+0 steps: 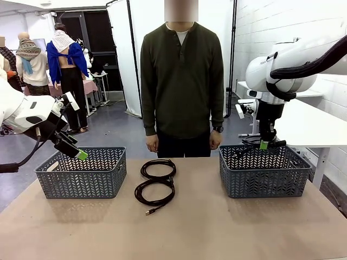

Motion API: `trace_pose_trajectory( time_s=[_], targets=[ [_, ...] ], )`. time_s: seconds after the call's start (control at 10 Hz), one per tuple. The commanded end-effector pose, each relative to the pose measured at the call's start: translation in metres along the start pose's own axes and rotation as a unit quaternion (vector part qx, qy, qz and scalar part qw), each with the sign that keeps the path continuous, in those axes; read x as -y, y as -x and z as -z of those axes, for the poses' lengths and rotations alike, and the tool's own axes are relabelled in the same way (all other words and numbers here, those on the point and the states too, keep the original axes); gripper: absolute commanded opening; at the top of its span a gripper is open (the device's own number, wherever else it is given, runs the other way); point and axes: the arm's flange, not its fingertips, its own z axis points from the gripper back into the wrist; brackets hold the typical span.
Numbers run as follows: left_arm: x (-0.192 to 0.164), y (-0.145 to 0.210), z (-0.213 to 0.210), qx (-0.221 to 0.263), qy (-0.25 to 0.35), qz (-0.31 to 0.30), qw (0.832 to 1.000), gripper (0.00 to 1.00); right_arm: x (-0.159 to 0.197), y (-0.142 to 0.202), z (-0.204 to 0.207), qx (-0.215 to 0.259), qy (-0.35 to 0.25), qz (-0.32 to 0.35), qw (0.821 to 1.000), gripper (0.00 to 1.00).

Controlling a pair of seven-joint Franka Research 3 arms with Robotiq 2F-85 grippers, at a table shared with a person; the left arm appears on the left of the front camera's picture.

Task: Organize the cables according to human instructions.
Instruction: Pick up a bundle of cables and place it in the basket indicated by the human.

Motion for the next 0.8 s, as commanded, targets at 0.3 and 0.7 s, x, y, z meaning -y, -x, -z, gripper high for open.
trace_pose_trajectory(
  time_s=[0.3,0.7],
  targets=[
    [-0.0026,0.0022,0.0008,0.004,0.005,0.002,1.000,1.00,0.0082,0.0057,0.0055,0.006,0.000,-0.012,1.000,0.59],
    [-0.0026,0.0022,0.0008,0.004,0.005,0.002,1.000,1.00,0.0085,0.0020,-0.0011,0.017,-0.002,-0.004,1.000,1.00]
  ],
)
